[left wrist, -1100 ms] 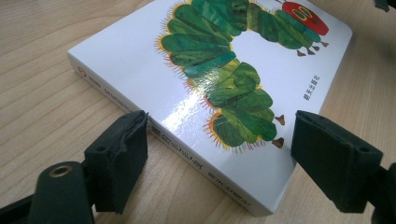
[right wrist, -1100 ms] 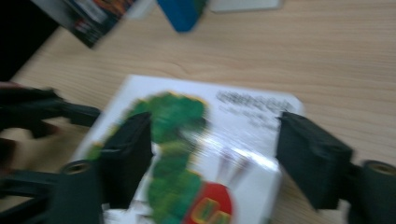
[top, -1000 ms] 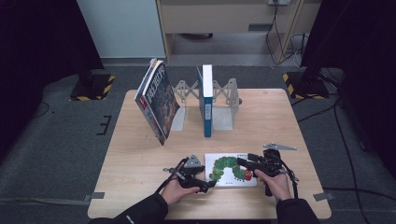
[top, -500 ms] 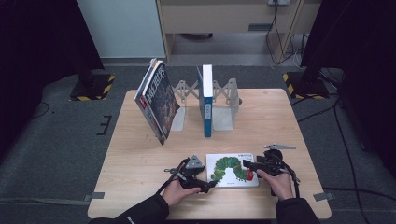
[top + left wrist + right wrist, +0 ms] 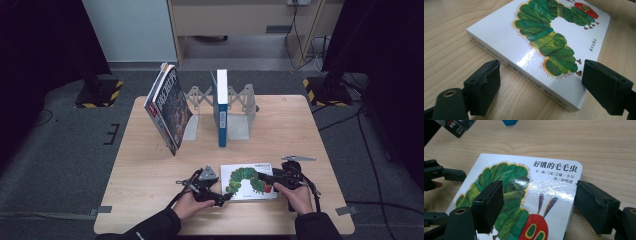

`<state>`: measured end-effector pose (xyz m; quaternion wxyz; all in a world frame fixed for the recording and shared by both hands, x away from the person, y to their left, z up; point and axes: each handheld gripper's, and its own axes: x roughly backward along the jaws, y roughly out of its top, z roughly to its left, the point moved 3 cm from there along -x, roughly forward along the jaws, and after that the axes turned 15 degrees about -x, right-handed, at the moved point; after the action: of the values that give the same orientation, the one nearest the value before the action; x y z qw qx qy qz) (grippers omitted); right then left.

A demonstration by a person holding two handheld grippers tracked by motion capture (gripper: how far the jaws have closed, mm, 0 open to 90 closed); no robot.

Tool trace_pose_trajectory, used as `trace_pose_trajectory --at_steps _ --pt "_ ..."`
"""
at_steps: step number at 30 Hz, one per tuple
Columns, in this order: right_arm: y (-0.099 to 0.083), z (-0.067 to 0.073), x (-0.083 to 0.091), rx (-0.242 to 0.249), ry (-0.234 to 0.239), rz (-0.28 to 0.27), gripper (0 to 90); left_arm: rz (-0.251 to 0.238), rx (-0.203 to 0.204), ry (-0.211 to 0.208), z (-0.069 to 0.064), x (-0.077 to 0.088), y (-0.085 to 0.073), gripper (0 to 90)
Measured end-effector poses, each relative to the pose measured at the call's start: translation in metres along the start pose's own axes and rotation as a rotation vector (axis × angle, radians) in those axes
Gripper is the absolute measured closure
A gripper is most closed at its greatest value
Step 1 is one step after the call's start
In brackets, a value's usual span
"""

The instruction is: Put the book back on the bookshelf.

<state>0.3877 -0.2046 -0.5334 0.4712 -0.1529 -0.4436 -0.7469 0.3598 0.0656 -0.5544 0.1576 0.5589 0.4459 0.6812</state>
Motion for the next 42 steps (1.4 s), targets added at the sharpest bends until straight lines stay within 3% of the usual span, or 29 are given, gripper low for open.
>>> trace_pose_trajectory --at_steps 14,24,26,34,42 --pt "0.006 0.011 0.009 0.003 0.094 -0.089 22.8 0.004 -0.011 -0.031 -0.001 -0.001 0.0 6.2" --pt "0.007 0.013 0.011 -0.012 0.118 -0.113 21.2 0.004 -0.011 -0.031 -0.001 -0.001 0.0 6.1" --pt "0.006 0.014 0.013 -0.036 0.13 -0.109 21.8 0.004 -0.011 -0.031 -0.002 -0.001 0.0 5.9" --pt "0.003 0.014 0.014 -0.026 0.112 -0.088 23.2 0.006 -0.012 -0.029 -0.002 -0.001 0.0 5.7" --pt "-0.001 0.012 0.016 -0.047 0.104 -0.054 24.3 0.008 -0.013 -0.029 -0.002 -0.001 0.0 5.7"
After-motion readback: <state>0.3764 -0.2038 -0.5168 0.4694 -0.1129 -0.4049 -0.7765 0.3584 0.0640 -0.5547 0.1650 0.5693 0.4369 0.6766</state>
